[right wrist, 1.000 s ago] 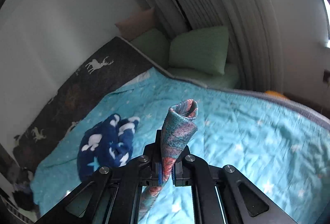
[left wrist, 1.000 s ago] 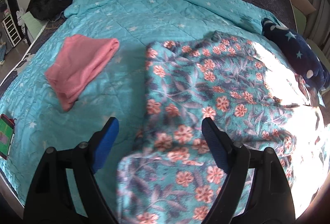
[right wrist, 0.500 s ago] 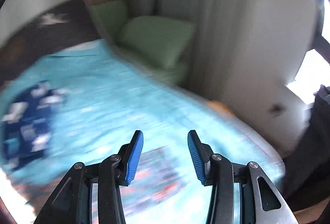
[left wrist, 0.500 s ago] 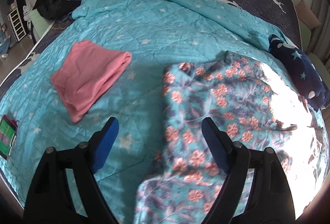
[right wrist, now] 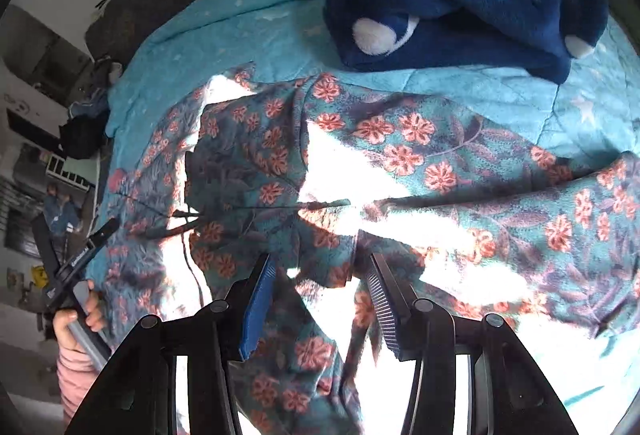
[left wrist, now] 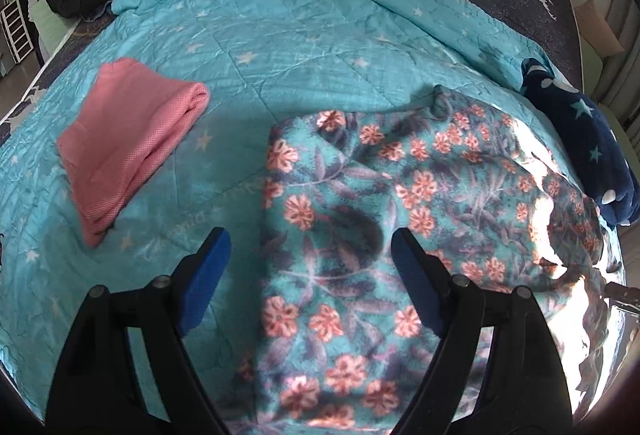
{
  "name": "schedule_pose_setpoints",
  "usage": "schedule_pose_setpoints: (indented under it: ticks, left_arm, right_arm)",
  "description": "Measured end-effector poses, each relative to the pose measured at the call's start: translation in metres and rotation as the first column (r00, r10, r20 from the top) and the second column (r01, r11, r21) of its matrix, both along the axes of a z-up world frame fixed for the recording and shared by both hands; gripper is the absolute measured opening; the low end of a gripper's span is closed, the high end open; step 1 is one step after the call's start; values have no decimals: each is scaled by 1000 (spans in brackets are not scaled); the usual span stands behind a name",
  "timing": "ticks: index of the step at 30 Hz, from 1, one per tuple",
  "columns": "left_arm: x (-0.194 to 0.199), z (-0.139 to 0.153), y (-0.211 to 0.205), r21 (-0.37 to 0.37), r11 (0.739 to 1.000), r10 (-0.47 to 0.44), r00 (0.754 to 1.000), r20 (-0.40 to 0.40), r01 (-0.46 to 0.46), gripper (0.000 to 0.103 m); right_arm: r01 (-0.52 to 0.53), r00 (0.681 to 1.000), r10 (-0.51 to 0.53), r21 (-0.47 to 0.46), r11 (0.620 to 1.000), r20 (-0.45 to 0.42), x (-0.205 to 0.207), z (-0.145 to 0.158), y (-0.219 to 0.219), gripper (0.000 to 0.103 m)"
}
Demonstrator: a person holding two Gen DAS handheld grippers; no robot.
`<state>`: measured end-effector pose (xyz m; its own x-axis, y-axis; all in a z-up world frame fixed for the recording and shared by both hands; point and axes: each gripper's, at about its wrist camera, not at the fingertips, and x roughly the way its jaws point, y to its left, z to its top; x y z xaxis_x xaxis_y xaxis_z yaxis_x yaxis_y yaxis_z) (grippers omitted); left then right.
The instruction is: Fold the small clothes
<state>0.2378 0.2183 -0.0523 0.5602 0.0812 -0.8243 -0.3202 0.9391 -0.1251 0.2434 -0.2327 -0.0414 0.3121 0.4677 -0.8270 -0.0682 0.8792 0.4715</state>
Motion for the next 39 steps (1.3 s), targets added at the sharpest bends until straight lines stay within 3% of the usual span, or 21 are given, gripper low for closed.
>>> schedule_pose_setpoints:
  ticks: [2,3,4,7,10,12,13,15,17,20,23,25,27,29,32,36,39]
  left_arm:
    - [2,-7,4,-2,1000,12,1000,-17,-12,83]
    - [3,-11,7,-20,1000,18,1000,-21,-18,83]
    - [2,-12,10,-47,999,25,1000,-18,-26,83]
    - [-1,-8,15,-76,996,44,999,13,-43,83]
    - [-5,4,17,-65,996,64,997,50,-61,83]
    - [-10,15,18,-96,993,77,993,91,-68,83]
    - [-12,21,17,-121,991,77,990,115,-63,83]
    - [-16,31,12,-151,988,60,988,145,-38,83]
    - [-16,38,2,-165,986,22,987,158,4,83]
    - [-14,43,-18,-207,974,-61,985,162,94,83]
    - [-21,45,-35,-282,941,-147,976,159,188,83]
    - [-38,45,-47,-248,941,-199,969,145,230,83]
    - [-60,45,-51,-174,955,-219,967,128,240,83]
    - [-82,41,-47,-155,960,-220,970,101,234,83]
    - [-105,31,-40,-230,940,-246,968,48,251,82]
    - [-111,18,-46,-331,899,-300,954,12,287,73]
    - [-108,10,-49,-324,909,-271,962,13,261,72]
  right_arm:
    - [-15,1000,15,32,999,6,2,0,2,46]
    - [-20,1000,20,22,1000,20,3,0,5,36]
    - [-24,999,24,-4,1000,37,1,0,9,6]
    - [11,986,-11,-3,1000,166,-9,27,11,4]
    - [86,964,-88,21,996,250,-9,51,-7,4]
    - [176,950,-144,-95,980,278,-3,47,-18,4]
    - [184,954,-147,-123,975,262,1,39,-23,6]
    - [115,982,-110,-30,993,153,4,14,-32,7]
    - [87,991,-92,49,995,98,-1,-3,-36,9]
    - [90,988,-88,-9,996,131,-10,-3,-32,9]
    - [103,985,-104,10,995,136,-11,5,-41,11]
    - [107,982,-105,-6,994,158,-12,11,-43,11]
    - [127,978,-119,-36,991,174,-17,18,-48,23]
    - [180,965,-160,-83,980,208,-22,28,-52,45]
    - [244,937,-203,-118,962,286,-26,52,-54,47]
    - [118,945,-67,-141,983,321,-16,82,-19,47]
    - [-111,952,161,-193,975,262,-3,89,49,49]
